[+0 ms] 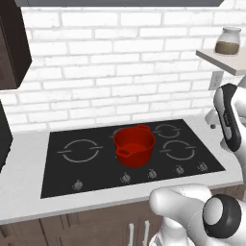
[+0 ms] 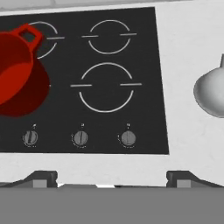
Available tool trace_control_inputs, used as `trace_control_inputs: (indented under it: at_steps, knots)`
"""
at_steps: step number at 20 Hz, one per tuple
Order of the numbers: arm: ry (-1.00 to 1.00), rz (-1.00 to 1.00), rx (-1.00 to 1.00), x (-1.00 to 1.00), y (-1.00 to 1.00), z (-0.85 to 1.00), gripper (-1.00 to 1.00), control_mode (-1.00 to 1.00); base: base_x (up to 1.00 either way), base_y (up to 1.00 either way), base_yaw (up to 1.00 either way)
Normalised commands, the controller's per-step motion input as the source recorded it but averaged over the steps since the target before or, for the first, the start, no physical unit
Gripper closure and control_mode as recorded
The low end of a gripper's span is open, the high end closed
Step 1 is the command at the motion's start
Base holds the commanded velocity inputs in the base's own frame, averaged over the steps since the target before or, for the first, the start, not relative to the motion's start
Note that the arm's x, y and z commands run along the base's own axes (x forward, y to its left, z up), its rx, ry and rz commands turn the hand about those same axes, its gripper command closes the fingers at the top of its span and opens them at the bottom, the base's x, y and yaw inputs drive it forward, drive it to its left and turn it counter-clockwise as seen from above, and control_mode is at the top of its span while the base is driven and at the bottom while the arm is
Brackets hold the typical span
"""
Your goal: Pick the kettle from the counter and place it on a stove burner. Then turn the burner on.
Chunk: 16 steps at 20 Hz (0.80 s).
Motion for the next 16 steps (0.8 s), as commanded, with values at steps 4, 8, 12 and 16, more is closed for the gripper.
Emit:
trace_control_inputs:
  at_steps: [4, 8, 12, 16]
  knots:
    - [0.0, -0.02, -0.02, -0.01, -0.83, -0.37, -1.0, -1.0, 0.0, 0.0, 0.0]
    - [0.0, -0.07, 0.0, -0.03, -0.79, -0.23, -1.0, -1.0, 0.0, 0.0, 0.0]
    - [0.0, -0.11, 0.0, 0.0, -0.89, -0.4, -1.0, -1.0, 0.0, 0.0, 0.0]
    - [0.0, -0.13, 0.0, 0.0, -0.84, -0.54, -1.0, -1.0, 0.0, 0.0, 0.0]
